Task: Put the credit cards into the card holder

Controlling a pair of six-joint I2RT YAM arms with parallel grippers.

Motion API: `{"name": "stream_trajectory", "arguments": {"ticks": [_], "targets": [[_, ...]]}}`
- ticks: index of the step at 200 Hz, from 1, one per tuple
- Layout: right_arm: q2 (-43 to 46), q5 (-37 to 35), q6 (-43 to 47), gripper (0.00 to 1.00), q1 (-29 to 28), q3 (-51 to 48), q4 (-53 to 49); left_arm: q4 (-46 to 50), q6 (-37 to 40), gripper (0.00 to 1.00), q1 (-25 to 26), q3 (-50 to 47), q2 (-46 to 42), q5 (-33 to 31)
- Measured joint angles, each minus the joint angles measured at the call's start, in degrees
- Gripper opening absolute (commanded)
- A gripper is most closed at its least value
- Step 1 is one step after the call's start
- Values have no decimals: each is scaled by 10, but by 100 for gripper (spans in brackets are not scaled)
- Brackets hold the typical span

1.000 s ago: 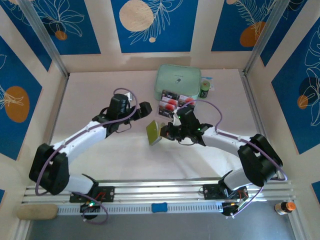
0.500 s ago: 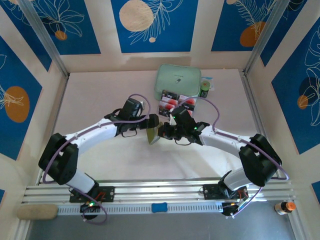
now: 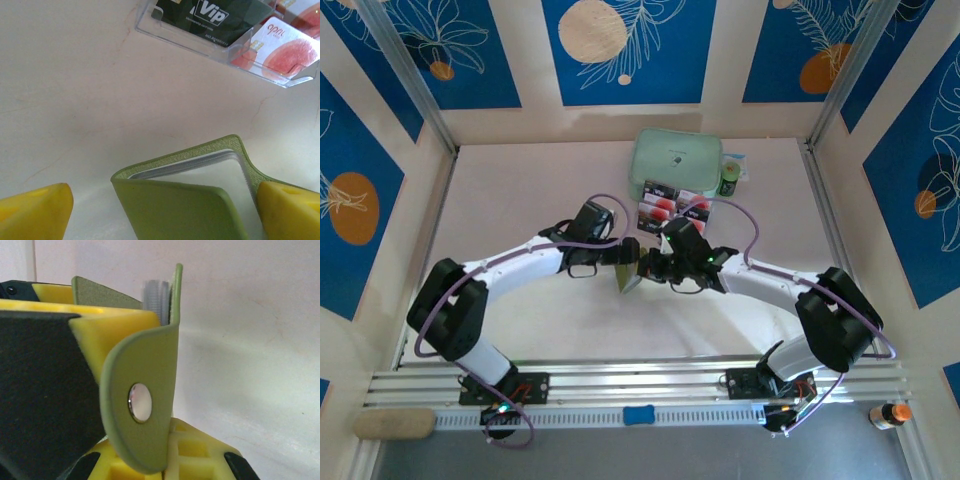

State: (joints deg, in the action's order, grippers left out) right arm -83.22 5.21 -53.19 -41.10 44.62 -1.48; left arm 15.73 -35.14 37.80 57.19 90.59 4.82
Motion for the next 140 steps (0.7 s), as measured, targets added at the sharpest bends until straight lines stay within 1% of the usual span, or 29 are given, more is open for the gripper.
{"name": "stream_trajectory", "arguments": {"ticks": [82,140], "targets": [[0,3,-19,0,23,-42,23,8,30,89,2,-11,3,-19],[0,1,-28,0,25,-52,37,22,42,90,1,-22,2,-38]]}}
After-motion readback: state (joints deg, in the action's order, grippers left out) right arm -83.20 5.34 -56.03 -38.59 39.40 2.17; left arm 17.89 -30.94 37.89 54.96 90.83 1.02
